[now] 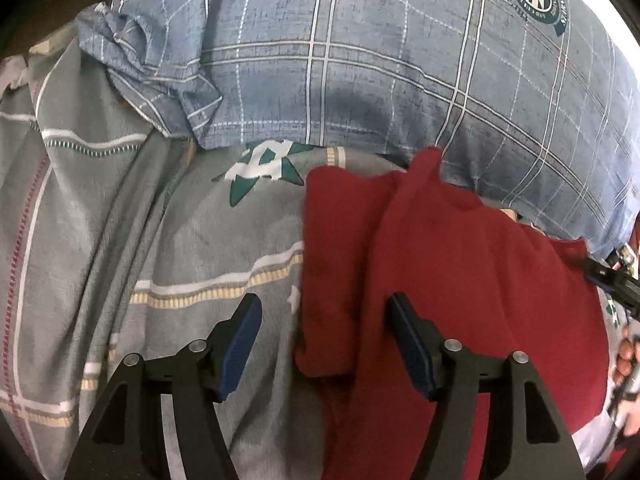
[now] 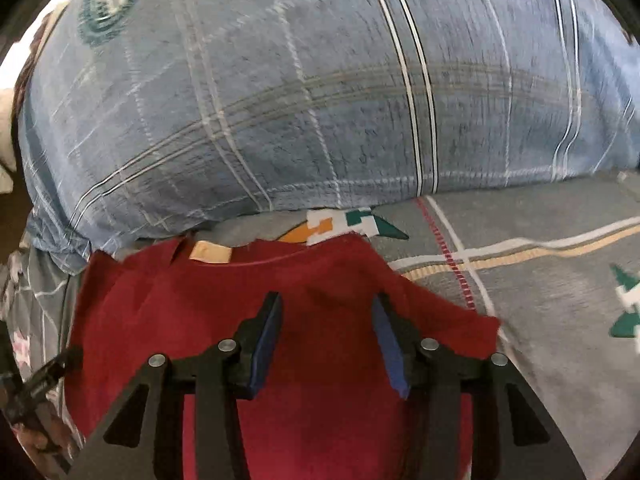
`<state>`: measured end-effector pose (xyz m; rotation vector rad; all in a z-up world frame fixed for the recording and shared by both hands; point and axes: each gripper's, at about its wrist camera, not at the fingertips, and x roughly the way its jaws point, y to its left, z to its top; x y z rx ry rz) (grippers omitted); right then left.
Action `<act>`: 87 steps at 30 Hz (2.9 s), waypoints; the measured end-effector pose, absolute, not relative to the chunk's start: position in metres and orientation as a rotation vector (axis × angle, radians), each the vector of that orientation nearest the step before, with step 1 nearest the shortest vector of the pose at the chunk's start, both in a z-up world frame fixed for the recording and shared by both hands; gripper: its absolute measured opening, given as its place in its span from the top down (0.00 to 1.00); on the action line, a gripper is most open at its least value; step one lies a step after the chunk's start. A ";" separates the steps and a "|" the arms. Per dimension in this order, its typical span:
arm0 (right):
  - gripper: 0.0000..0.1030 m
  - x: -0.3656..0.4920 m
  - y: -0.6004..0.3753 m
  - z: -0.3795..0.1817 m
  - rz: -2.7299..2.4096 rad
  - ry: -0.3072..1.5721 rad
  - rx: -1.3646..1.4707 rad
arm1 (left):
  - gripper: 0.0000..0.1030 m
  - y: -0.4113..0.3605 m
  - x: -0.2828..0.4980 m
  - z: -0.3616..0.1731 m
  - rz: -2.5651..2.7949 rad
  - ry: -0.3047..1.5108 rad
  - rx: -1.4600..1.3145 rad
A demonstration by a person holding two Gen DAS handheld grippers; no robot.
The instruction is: Fold small clothes
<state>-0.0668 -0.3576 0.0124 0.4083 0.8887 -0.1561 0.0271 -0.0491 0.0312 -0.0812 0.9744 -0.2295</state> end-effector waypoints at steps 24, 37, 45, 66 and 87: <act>0.59 0.038 -0.137 0.042 0.217 0.920 0.169 | 0.34 -0.047 0.026 0.026 -0.264 0.956 -0.055; 0.55 0.072 -0.123 0.008 0.241 1.007 0.245 | 0.32 -0.042 0.035 0.021 -0.263 0.985 -0.095; 0.44 0.070 -0.127 0.013 0.278 0.999 0.344 | 0.31 -0.035 0.028 0.030 -0.249 0.964 -0.108; 0.94 0.085 -0.086 0.024 0.321 0.918 0.239 | 0.31 -0.031 0.023 0.034 -0.238 0.951 -0.106; 0.51 0.000 -0.172 0.014 0.205 0.894 0.242 | 0.23 -0.021 0.009 0.052 -0.328 0.872 -0.191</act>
